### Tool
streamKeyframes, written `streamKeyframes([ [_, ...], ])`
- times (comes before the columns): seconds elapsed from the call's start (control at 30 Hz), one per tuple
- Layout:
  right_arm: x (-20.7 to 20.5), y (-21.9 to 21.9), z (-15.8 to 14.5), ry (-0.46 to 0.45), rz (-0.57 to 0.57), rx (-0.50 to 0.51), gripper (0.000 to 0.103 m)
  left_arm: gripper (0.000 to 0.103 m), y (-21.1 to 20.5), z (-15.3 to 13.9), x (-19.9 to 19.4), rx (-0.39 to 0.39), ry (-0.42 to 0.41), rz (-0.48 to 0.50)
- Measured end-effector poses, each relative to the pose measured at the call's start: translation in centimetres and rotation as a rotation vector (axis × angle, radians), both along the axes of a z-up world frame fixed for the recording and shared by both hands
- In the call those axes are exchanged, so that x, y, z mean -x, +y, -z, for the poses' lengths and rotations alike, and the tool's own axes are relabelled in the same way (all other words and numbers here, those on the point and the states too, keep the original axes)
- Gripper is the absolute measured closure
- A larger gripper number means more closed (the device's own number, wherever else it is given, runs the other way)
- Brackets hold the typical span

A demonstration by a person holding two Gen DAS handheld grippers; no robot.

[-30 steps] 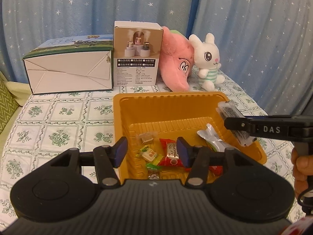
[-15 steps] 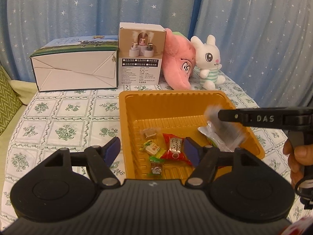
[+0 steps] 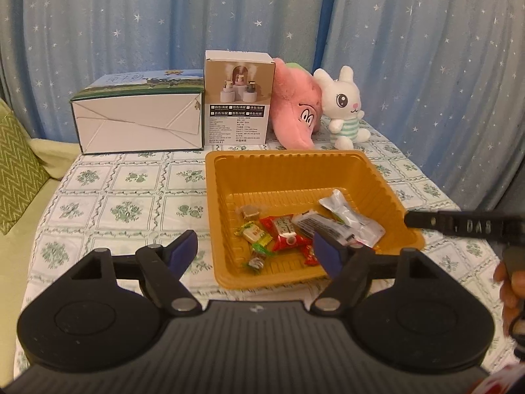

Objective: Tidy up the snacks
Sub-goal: 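Withdraw both tools from the tray toward the remaining red candies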

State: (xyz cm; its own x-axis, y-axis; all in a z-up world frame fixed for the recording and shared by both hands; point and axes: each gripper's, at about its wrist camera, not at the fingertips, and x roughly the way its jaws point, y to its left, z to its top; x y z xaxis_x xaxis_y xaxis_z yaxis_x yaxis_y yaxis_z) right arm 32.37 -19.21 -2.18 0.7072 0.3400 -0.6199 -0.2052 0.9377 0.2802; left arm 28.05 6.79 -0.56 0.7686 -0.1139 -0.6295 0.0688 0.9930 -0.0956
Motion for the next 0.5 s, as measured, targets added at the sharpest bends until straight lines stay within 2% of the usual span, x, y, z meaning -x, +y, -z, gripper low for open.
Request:
streamKeyframes([
  [0.5,11.6,-0.8,-2.1,0.07,-0.007,0.015,0.037,0.018,-2.5,-2.6,9.9,0.046,0.046,-0.047],
])
